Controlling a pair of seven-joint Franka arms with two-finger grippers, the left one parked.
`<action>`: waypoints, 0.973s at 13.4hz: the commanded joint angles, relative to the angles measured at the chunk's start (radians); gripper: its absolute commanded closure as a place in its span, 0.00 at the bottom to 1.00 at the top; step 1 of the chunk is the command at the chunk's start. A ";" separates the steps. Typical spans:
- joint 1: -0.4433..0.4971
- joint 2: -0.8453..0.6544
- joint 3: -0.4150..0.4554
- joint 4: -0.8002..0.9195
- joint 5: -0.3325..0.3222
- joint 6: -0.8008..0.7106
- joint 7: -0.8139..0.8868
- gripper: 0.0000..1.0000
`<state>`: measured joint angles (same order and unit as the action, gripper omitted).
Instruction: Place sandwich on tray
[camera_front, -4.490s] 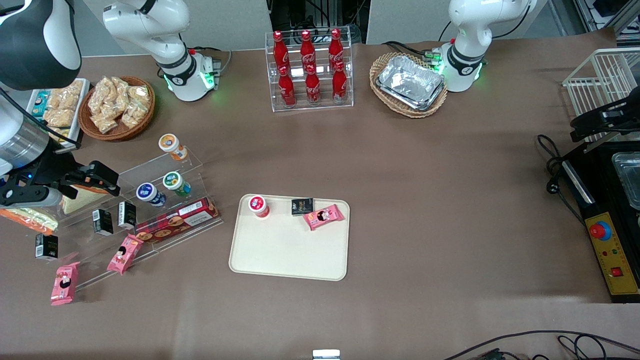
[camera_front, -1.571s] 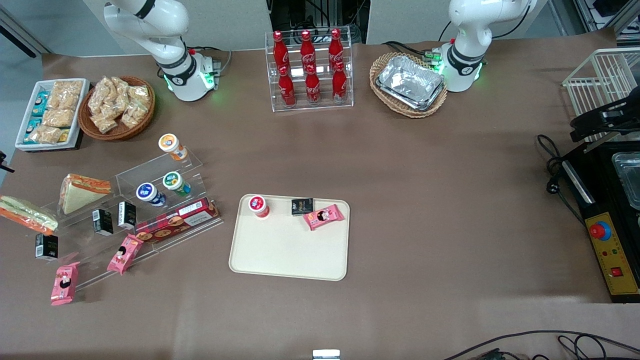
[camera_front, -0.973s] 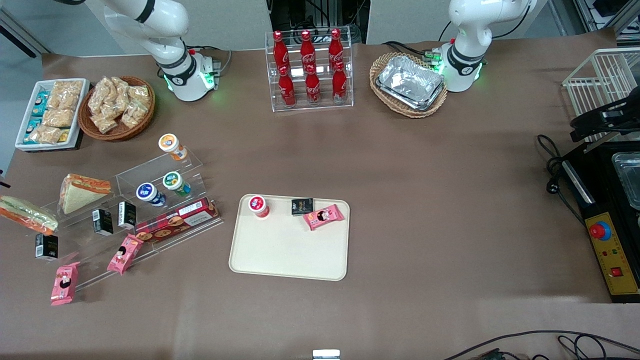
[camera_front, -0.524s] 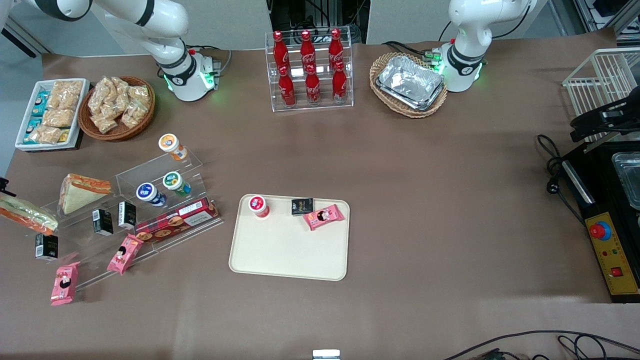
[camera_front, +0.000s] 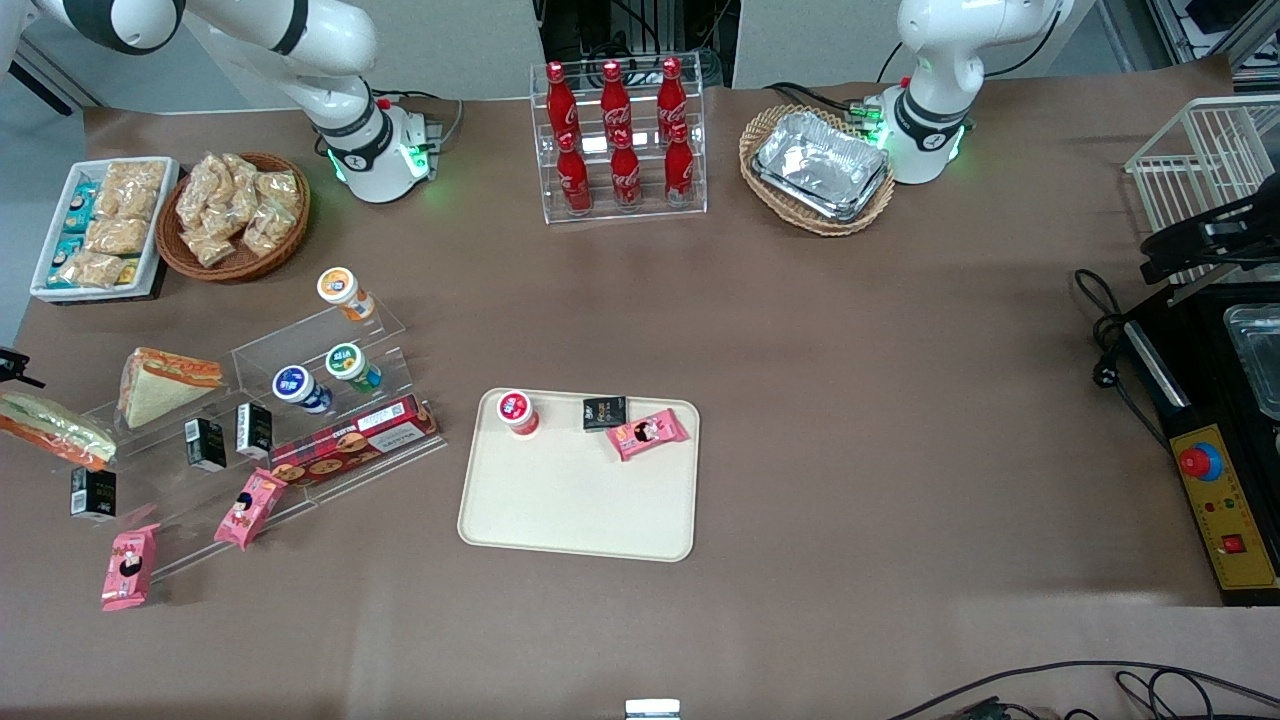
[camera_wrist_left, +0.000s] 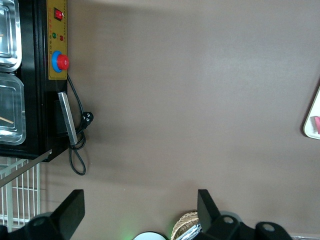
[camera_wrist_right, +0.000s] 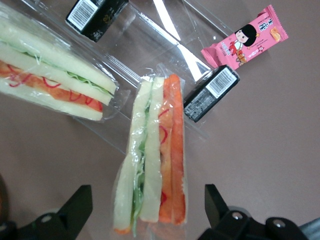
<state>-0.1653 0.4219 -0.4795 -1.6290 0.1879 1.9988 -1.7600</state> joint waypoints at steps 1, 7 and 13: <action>0.000 0.000 -0.007 -0.034 0.048 0.043 -0.013 0.00; 0.004 0.009 -0.008 -0.037 0.048 0.046 0.013 0.63; 0.012 -0.012 -0.005 0.026 0.048 0.019 0.060 0.82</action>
<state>-0.1643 0.4236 -0.4801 -1.6494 0.2085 2.0297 -1.7324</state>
